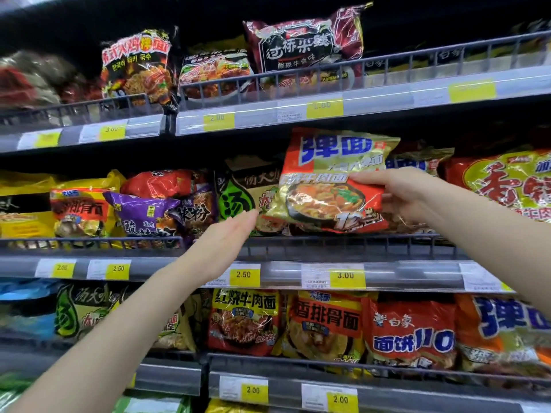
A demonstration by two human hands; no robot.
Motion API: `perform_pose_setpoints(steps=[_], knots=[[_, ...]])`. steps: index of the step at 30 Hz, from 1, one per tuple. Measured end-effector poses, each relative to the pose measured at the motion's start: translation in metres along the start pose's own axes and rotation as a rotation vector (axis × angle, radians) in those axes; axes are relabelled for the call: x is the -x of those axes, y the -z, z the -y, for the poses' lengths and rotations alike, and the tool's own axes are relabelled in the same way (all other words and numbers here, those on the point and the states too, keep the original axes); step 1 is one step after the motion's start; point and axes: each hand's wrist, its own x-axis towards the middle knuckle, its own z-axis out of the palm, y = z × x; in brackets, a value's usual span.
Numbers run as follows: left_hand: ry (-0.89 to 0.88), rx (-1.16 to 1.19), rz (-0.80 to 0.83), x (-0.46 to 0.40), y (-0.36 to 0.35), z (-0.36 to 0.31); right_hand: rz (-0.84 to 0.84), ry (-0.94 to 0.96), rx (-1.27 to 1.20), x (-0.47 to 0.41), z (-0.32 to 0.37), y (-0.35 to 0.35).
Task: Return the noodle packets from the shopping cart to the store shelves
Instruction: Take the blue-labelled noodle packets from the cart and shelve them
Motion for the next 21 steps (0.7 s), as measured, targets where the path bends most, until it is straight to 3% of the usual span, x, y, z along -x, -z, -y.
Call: perform_pose_setpoints(steps=[7,21], knots=[[-0.04,-0.197,0.116,0.002,-0.01,0.012,-0.1,0.096,0.049,-0.022,0.003,0.003],[-0.054,-0.193,0.107,0.002,-0.012,0.016,-0.097,0.071,0.305,-0.041,-0.031,-0.004]])
